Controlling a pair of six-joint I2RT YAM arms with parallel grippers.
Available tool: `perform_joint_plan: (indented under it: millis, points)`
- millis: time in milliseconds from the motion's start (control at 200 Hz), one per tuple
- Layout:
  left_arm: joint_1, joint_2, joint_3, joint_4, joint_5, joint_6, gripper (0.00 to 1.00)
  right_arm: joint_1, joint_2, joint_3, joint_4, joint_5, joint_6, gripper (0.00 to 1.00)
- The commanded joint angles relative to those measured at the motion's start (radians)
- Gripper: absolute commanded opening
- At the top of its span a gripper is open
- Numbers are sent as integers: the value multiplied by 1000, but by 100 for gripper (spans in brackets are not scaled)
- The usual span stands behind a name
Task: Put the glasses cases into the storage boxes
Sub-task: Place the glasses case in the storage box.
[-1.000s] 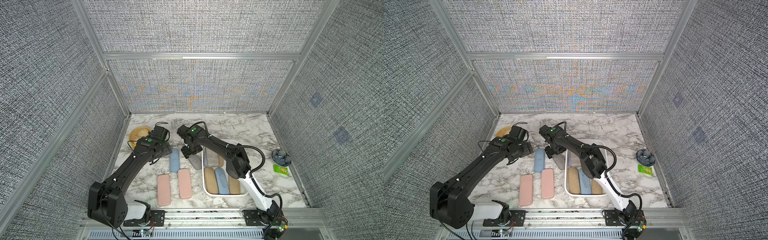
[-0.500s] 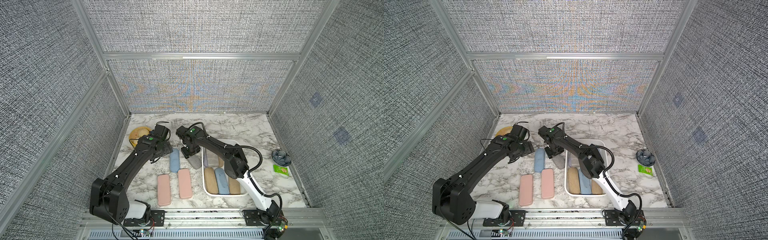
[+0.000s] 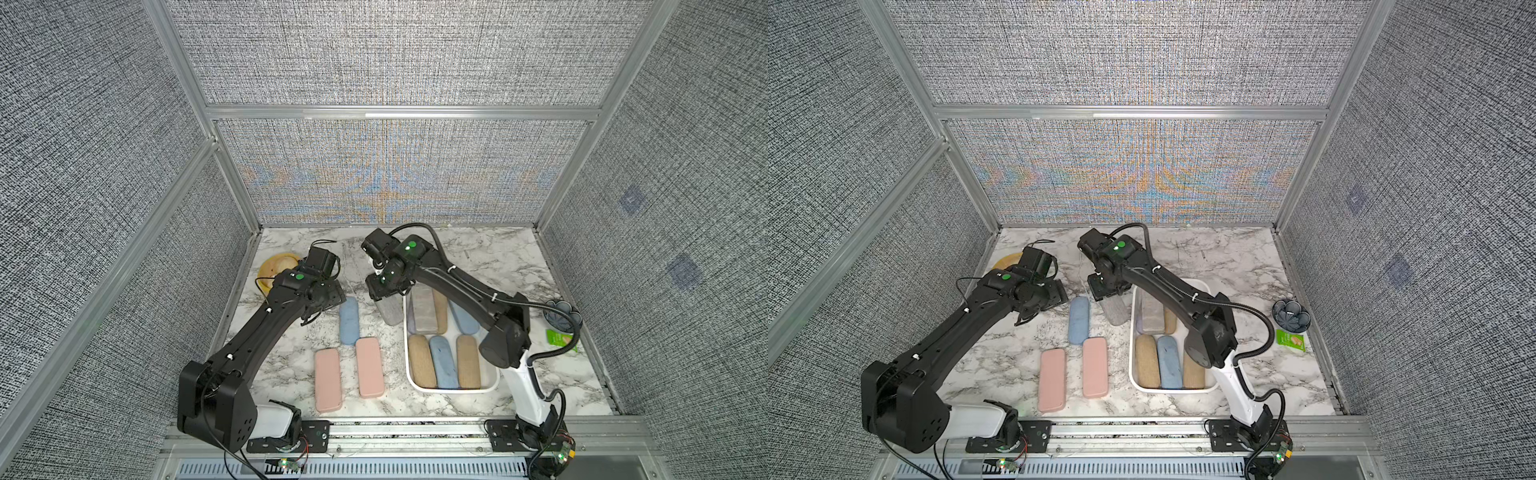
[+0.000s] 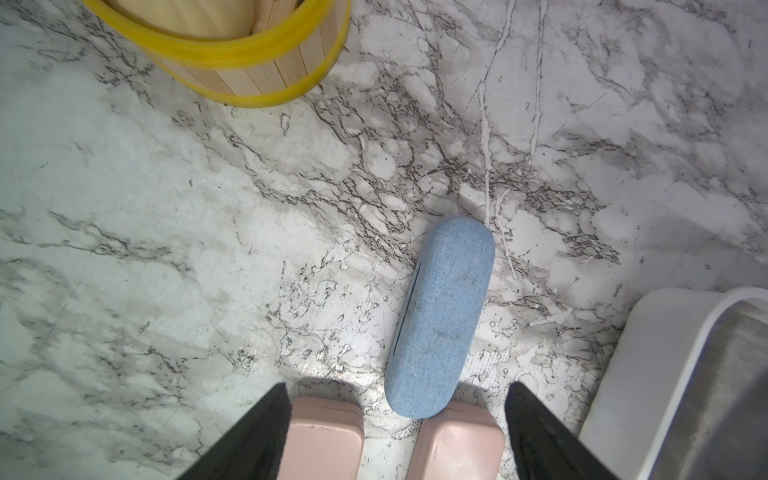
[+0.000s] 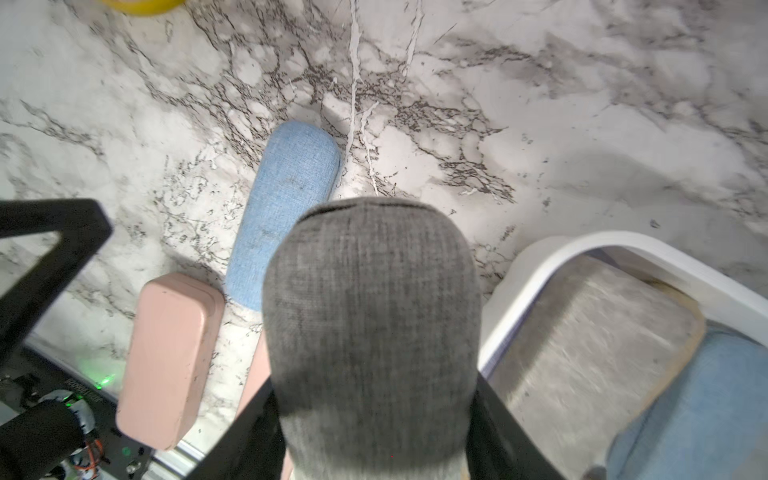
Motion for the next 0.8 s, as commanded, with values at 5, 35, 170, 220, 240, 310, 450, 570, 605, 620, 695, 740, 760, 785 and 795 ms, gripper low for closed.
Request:
perform_joint_plan:
  millis: [5, 35, 170, 220, 240, 310, 450, 570, 605, 620, 695, 740, 760, 785, 795]
  points:
    - [1, -3, -1, 13, 72, 27, 82, -12, -91, -59, -43, 66, 91, 49]
    - [2, 4, 0, 16, 90, 33, 82, -19, -121, -89, -47, 80, 110, 49]
    - [-1, 25, 4, 20, 122, 34, 80, -69, -254, -251, -50, 111, 158, 49]
    - [0, 32, 1, 24, 129, 31, 79, -93, -298, -318, -38, 114, 165, 49]
    - [-1, 35, -1, 24, 132, 31, 80, -103, -317, -346, -32, 113, 167, 49]
    - [-1, 43, -5, 27, 137, 32, 80, -143, -364, -432, -12, 104, 172, 49]
    - [-2, 55, -20, 35, 144, 31, 79, -223, -401, -560, 26, 94, 168, 49]
    - [-1, 66, -43, 50, 153, 25, 78, -280, -379, -620, 63, 95, 153, 49]
    - [-2, 70, -48, 51, 153, 23, 78, -292, -362, -618, 65, 88, 146, 49]
    - [-2, 72, -50, 52, 154, 22, 78, -296, -355, -617, 66, 86, 144, 49]
    - [-2, 80, -57, 55, 150, 19, 78, -303, -318, -610, 83, 91, 134, 49]
    - [-2, 86, -62, 54, 146, 17, 78, -308, -296, -605, 96, 91, 131, 49]
    - [-2, 89, -63, 55, 146, 17, 78, -310, -285, -602, 101, 92, 130, 49]
    - [-2, 92, -65, 56, 145, 18, 78, -314, -271, -598, 107, 94, 131, 49]
    - [-2, 94, -65, 56, 147, 17, 78, -316, -266, -597, 110, 95, 131, 49]
